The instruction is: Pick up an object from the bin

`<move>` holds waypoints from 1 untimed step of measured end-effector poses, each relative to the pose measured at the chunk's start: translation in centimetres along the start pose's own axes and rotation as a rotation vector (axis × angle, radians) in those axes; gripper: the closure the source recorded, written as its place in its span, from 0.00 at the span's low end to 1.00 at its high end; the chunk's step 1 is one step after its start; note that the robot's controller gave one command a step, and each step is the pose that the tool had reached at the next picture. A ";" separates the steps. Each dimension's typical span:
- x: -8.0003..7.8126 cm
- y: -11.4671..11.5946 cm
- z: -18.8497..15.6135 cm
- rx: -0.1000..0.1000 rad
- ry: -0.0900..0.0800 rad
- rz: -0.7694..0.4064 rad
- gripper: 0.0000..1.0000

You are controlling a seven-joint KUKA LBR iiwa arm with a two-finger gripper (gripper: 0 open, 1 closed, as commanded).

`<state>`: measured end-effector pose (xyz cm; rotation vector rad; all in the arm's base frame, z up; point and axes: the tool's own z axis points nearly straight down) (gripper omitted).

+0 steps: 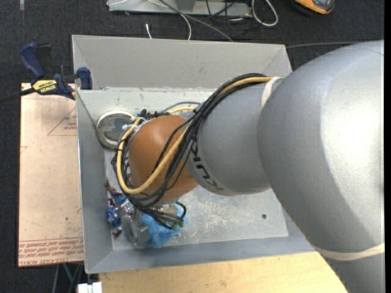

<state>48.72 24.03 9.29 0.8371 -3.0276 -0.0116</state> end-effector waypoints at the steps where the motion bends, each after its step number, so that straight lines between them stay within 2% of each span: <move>1: 0.6 -1.1 0.6 -0.002 -0.005 -0.024 1.00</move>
Offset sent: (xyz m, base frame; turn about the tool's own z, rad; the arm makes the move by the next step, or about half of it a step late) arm 0.0217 0.0106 -0.0229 -0.2100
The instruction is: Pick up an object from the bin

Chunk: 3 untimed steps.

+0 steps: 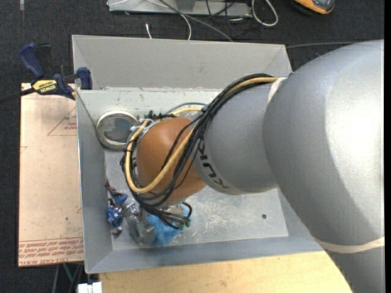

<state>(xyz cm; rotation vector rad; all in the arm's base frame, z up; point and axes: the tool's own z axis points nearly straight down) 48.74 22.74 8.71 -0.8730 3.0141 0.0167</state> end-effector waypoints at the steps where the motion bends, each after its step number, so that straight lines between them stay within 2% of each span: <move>1: 0.4 -1.8 0.6 0.003 0.005 -0.041 1.00; 2: -4.3 -5.6 -3.1 -0.001 0.003 -0.556 1.00; 3: -1.7 -2.8 -4.7 -0.003 0.007 -0.380 1.00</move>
Offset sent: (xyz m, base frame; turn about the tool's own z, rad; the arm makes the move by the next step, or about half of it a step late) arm 0.0868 -0.0310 0.0444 -0.6340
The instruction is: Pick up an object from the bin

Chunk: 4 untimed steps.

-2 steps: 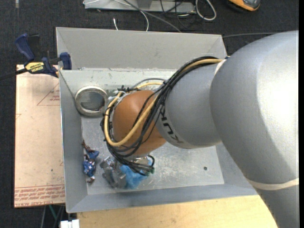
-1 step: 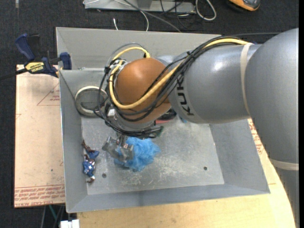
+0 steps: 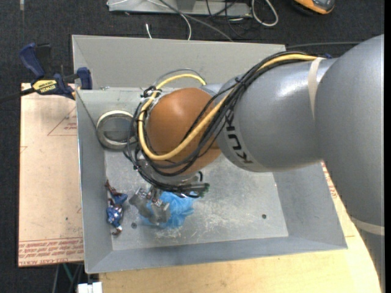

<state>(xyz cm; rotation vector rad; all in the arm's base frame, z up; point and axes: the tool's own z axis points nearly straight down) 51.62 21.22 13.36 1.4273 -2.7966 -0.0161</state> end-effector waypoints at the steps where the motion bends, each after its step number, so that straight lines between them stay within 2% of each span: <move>1: 1.4 -2.6 1.1 0.004 -0.006 0.017 1.00; 2: 1.7 -2.4 0.0 0.001 0.000 -0.152 1.00; 3: 3.3 -1.2 6.2 -0.003 0.001 -0.174 1.00; 4: 1.8 -1.8 -3.2 0.003 -0.007 -0.167 1.00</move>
Offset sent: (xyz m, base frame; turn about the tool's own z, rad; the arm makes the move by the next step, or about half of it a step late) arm -0.0046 -0.0039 0.0664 0.1112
